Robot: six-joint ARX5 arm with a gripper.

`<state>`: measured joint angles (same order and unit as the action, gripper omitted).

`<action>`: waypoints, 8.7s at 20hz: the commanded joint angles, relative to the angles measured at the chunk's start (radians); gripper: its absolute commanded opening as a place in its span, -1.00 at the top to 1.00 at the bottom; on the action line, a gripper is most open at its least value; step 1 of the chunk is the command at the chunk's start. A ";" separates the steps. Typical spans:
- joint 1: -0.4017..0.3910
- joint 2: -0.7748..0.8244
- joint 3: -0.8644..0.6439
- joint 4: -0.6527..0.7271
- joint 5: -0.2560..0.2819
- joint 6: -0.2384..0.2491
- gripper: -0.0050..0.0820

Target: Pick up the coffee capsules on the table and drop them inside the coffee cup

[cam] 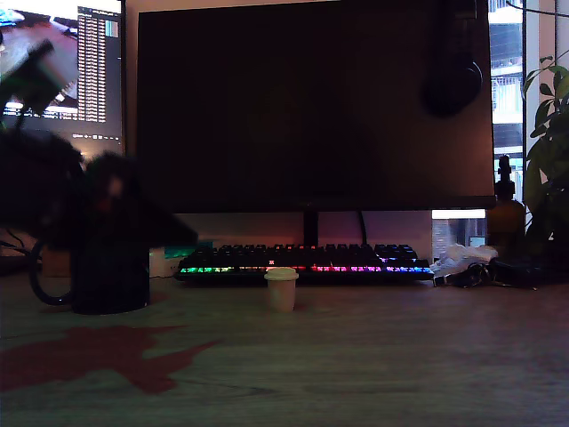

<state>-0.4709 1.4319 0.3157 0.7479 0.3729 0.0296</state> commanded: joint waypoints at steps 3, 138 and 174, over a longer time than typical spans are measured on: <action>-0.003 0.094 -0.005 0.105 0.012 0.006 -0.39; 0.348 0.146 0.605 -0.733 -0.015 0.082 0.59; 0.337 -0.264 0.575 -0.964 -0.035 -0.005 0.94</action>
<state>-0.1284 1.2045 0.9195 -0.2249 0.3389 0.0288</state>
